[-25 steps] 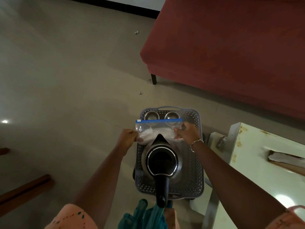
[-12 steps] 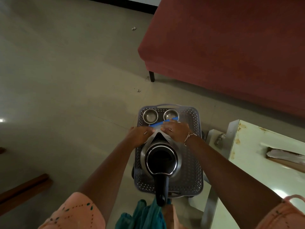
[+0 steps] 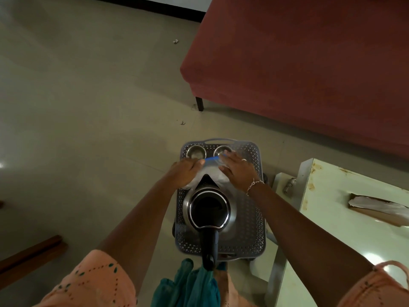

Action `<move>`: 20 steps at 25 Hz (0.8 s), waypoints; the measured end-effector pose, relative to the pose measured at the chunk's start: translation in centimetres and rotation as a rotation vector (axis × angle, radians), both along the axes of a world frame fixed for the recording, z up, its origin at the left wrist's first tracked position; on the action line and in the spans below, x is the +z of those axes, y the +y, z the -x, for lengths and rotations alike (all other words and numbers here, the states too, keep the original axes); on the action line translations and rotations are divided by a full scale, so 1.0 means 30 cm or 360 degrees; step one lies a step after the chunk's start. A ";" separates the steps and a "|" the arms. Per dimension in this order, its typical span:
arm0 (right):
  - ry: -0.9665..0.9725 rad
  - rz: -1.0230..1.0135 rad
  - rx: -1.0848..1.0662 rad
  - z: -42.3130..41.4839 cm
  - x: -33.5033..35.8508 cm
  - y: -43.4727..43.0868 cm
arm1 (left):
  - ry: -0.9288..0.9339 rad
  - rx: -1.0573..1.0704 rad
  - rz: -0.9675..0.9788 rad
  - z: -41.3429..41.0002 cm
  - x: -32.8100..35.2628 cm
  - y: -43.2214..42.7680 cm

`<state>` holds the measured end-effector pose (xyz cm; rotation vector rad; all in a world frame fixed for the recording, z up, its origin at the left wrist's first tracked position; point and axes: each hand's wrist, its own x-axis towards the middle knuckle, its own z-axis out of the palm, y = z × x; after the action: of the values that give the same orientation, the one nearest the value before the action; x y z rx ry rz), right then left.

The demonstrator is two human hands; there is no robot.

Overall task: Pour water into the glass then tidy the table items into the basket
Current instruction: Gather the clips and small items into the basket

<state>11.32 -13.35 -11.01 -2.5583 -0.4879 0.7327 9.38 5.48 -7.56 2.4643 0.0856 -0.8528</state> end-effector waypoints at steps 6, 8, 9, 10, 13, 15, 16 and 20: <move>-0.0320 0.0168 -0.0242 0.102 0.064 -0.207 | -0.0241 -0.0273 -0.0376 -0.033 0.077 -0.207; -0.0378 0.0219 -0.0286 0.155 0.076 -0.297 | -0.0341 -0.0347 -0.0432 0.004 0.097 -0.327; -0.0382 0.0232 -0.0320 0.190 0.083 -0.351 | -0.0384 -0.0396 -0.0445 0.031 0.108 -0.392; -0.0381 0.0229 -0.0352 0.230 0.093 -0.412 | -0.0406 -0.0438 -0.0452 0.064 0.117 -0.459; -0.0378 0.0208 -0.0436 0.361 0.132 -0.610 | -0.0404 -0.0485 -0.0457 0.194 0.118 -0.656; -0.0344 0.0248 -0.0530 0.480 0.155 -0.785 | -0.0424 -0.0575 -0.0441 0.299 0.102 -0.833; -0.0330 0.0271 -0.0568 0.540 0.160 -0.873 | -0.0420 -0.0627 -0.0426 0.349 0.089 -0.923; -0.0268 0.0337 -0.0679 0.740 0.149 -1.208 | -0.0407 -0.0743 -0.0347 0.510 0.037 -1.268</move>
<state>-10.87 -49.60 -6.54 -2.7974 0.0971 0.4352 -5.93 -32.57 -6.44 2.8290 -0.5326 -0.7295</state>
